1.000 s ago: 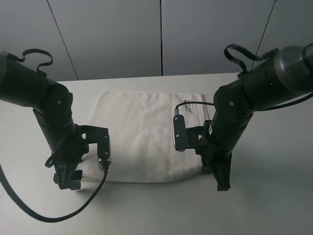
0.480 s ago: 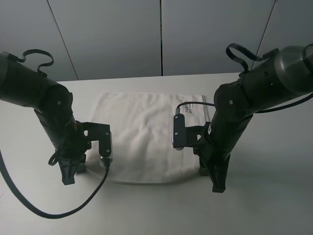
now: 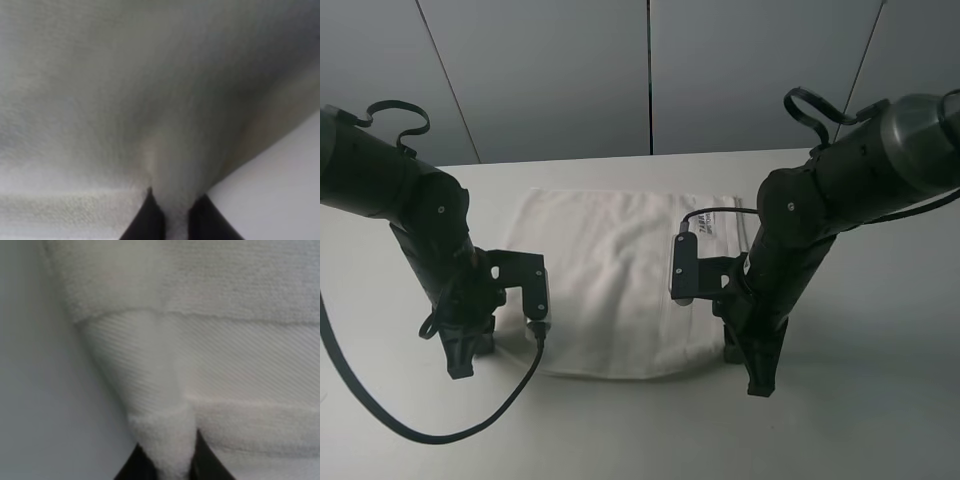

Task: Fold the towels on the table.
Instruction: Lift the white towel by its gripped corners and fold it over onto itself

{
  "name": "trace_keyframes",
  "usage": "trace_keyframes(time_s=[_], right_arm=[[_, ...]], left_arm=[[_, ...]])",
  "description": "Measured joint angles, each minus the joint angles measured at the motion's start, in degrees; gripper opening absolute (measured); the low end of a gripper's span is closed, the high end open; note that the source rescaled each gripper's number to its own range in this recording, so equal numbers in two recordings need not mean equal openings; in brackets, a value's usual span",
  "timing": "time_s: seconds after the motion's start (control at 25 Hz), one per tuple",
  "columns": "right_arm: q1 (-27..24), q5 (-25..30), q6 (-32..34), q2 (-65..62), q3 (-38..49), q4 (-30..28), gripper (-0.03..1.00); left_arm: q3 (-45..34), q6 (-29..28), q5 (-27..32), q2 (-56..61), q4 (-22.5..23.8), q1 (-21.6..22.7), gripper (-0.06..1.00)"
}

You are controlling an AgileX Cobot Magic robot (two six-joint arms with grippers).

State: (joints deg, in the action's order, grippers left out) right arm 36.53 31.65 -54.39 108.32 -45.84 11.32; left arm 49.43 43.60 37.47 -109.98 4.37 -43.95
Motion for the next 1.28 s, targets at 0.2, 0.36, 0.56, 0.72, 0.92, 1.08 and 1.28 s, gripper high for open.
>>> trace_keyframes(time_s=[0.2,0.36,0.56,0.72,0.92,1.08,1.28], right_arm=[[0.0,3.47,1.32,-1.61,0.38,0.24,0.0],[0.0,7.84,2.62,-5.71,0.48,0.24,0.0],[0.0,12.97,4.08,-12.08,0.6,0.24,0.0],[0.0,15.7,5.23,-16.43,0.6,0.24,0.0],[0.0,17.47,8.92,-20.61,0.6,0.14,0.0],[0.0,17.61,11.83,-22.61,0.6,0.03,0.0],[0.0,16.88,17.7,-23.22,0.6,-0.71,0.0]], left_arm=[[0.0,-2.36,2.65,0.12,-1.65,-0.14,0.01],[-0.1,-2.94,4.67,2.78,-3.48,-1.18,0.01],[-0.1,-4.03,6.48,9.18,-4.37,-2.46,0.0],[-0.1,-4.61,8.43,11.97,-4.37,-2.46,0.0],[-0.17,-7.81,9.33,13.3,-4.37,-2.46,0.0],[-0.17,-11.63,7.52,14.41,-4.37,-2.46,0.0],[-0.17,-17.78,3.33,17.48,-4.37,-2.46,0.0]])
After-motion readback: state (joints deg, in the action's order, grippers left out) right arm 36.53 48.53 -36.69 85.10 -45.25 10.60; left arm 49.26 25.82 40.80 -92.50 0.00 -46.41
